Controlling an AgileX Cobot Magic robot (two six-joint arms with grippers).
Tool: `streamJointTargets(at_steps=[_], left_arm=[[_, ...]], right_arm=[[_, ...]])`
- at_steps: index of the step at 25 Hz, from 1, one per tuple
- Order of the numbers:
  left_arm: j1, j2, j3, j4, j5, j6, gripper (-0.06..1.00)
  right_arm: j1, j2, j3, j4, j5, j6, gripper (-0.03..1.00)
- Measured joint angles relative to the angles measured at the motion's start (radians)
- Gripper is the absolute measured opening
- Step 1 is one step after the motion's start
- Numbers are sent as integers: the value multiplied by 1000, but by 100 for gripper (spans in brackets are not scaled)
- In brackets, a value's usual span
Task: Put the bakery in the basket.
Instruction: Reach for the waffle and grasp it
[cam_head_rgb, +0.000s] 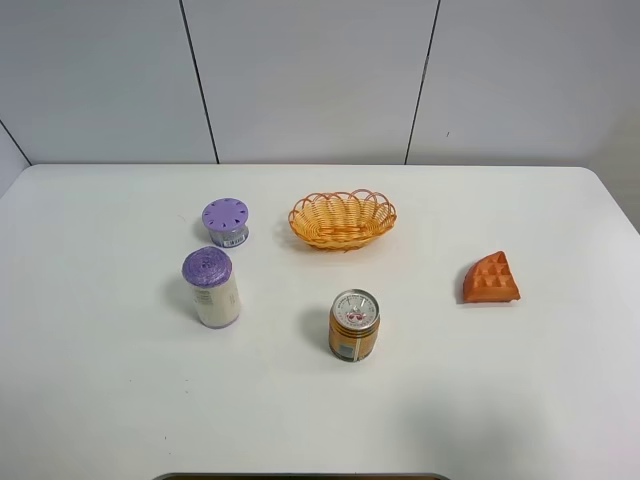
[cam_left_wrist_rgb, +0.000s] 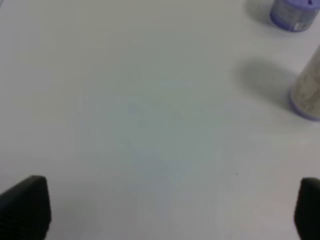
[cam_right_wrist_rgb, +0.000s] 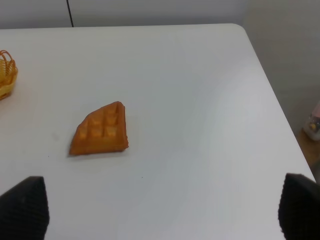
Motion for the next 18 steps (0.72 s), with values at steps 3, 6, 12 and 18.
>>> streamJointTargets(at_steps=[3,6,12,18], left_arm=[[0,0,0,0,0,0,99],[0,0,0,0,0,0,99],[0,0,0,0,0,0,99],[0,0,0,0,0,0,99]], right_arm=[[0,0,0,0,0,0,91],[0,0,0,0,0,0,91],[0,0,0,0,0,0,91],[0,0,0,0,0,0,91]])
